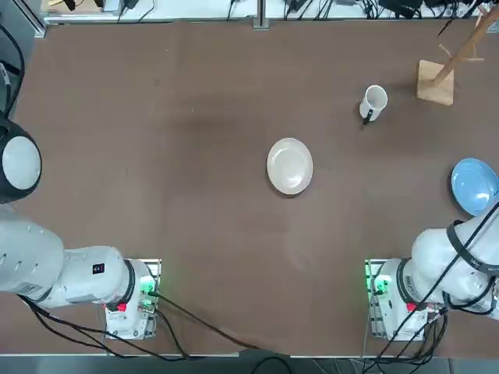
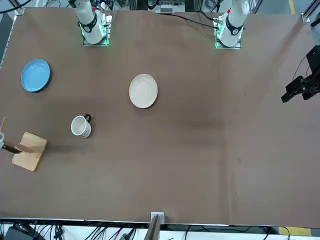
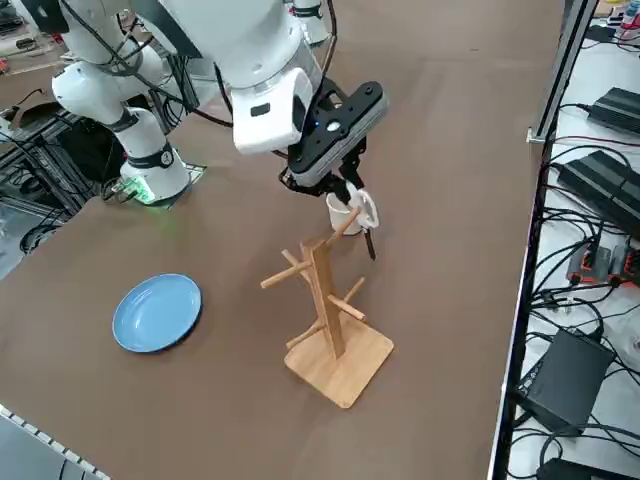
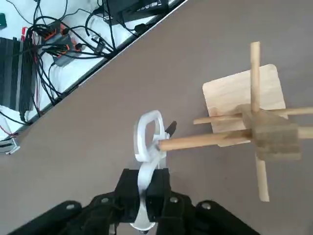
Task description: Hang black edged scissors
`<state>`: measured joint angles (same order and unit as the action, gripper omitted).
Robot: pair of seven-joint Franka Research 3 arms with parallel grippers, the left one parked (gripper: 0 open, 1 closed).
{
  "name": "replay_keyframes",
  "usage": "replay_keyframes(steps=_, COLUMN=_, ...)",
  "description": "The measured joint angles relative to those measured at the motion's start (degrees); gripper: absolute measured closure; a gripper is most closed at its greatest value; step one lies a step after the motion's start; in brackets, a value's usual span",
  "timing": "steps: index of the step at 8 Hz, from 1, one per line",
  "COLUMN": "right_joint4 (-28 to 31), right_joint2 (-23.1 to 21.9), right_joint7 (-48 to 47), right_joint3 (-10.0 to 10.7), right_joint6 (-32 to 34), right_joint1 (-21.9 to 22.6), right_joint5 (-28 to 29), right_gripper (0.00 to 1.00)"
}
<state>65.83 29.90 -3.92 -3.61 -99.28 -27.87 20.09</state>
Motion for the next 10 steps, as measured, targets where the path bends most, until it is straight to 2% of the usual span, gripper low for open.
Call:
replay_keyframes(steps=2, right_joint4=0.00, right_joint2=0.18, right_joint7=0.01, right_joint3=0.00, right_joint6=0.26, right_joint1=-1.20, right_joint5=1.68, right_gripper=0.89)
replay_keyframes(steps=10, right_joint4=0.02, right_joint2=0.43, right_joint7=0.39, right_joint3=-0.10, right_joint6=2.98, right_joint1=-2.54, right_joint5=1.91, right_gripper=0.89)
